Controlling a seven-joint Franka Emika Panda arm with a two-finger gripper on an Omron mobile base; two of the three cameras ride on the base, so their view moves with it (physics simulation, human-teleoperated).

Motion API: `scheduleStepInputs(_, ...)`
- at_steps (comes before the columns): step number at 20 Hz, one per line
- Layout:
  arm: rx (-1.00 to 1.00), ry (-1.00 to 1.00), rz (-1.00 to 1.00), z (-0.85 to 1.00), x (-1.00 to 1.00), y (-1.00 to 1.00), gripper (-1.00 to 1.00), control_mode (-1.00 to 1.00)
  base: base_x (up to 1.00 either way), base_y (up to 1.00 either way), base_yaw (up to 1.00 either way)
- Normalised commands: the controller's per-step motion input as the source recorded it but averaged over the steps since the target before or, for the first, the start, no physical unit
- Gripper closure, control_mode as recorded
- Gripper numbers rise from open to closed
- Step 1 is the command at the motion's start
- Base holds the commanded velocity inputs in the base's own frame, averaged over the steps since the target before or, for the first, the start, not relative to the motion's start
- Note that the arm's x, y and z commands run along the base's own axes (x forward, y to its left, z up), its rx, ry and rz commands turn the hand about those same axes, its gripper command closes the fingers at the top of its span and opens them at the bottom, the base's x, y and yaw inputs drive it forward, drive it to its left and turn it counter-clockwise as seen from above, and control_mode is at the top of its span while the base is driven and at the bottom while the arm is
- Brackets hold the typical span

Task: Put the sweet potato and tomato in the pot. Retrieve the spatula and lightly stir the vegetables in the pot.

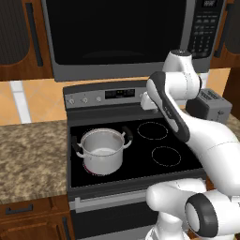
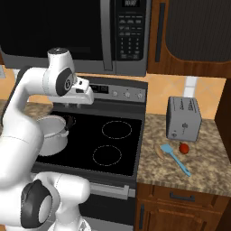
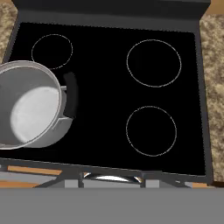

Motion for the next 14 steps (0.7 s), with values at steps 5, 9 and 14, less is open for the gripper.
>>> scheduleStepInputs(5, 0.00, 0.00, 0.00, -0.02, -0.45, -0.05, -1.00, -1.00, 0.00, 0.00, 0.00)
scheduleStepInputs(9, 0.00, 0.00, -0.05, -0.09, -0.90, -0.24, -1.00, -1.00, 0.00, 0.00, 0.00)
scheduleStepInputs(14, 0.00, 0.01, -0.08, -0.27, -0.63, -0.46, -1.00, -1.00, 0.00, 0.00, 0.00)
